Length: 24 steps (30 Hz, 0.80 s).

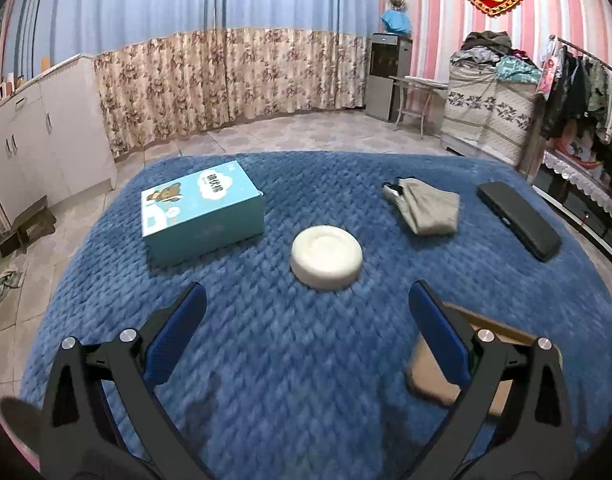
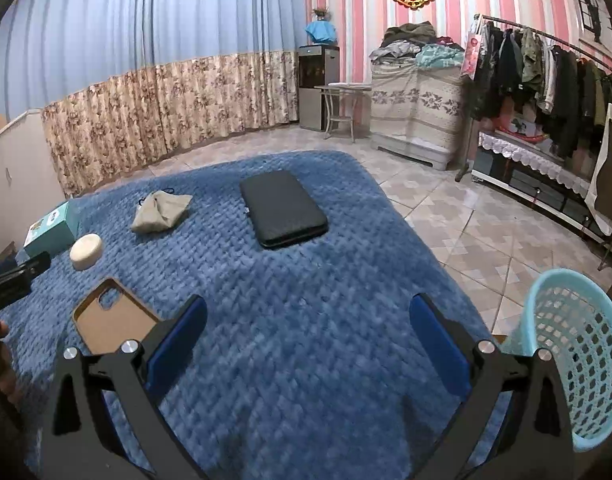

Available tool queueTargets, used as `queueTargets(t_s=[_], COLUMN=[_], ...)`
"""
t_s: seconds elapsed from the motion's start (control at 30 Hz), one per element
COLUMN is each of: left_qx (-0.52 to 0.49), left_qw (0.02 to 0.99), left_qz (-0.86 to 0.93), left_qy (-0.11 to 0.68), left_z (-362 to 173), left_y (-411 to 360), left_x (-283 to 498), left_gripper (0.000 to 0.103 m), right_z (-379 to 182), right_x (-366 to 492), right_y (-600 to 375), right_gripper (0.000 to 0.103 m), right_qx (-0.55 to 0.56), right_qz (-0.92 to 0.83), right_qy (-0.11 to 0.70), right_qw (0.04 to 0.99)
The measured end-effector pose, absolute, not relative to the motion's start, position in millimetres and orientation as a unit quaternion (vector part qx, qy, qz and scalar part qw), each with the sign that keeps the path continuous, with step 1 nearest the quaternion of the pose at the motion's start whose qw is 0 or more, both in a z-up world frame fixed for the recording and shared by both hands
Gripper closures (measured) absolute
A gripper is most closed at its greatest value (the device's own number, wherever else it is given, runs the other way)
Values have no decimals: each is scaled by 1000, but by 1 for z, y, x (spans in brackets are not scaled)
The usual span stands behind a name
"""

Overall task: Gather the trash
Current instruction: 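Grasp the white round disc with the left gripper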

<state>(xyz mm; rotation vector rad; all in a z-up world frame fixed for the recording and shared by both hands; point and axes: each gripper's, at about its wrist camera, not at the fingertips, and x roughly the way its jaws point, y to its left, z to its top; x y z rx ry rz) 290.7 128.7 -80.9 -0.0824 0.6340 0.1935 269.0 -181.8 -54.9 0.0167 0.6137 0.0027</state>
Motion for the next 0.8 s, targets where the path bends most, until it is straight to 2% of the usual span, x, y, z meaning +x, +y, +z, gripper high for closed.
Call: queueTargets(t_s=[0.5, 0.6, 0.7, 0.8], left_qx=[-73, -84, -93, -93], left_qw=[916, 912, 904, 902], left_qz=[103, 106, 96, 96], left_qy=[380, 388, 405, 410], left_z=[-109, -114, -120, -123], left_y=[138, 139, 140, 138], left_x=[374, 378, 385, 387], left_gripper=[5, 8, 18, 21], right_z=[-58, -62, -69, -74], right_x=[362, 379, 395, 407], right_y=[-131, -121, -113, -105], right_gripper=[4, 4, 4, 4], right_qx=[-22, -15, -5, -10], right_qz=[75, 87, 100, 109], right_qy=[324, 333, 347, 352], right_qw=[943, 939, 932, 929])
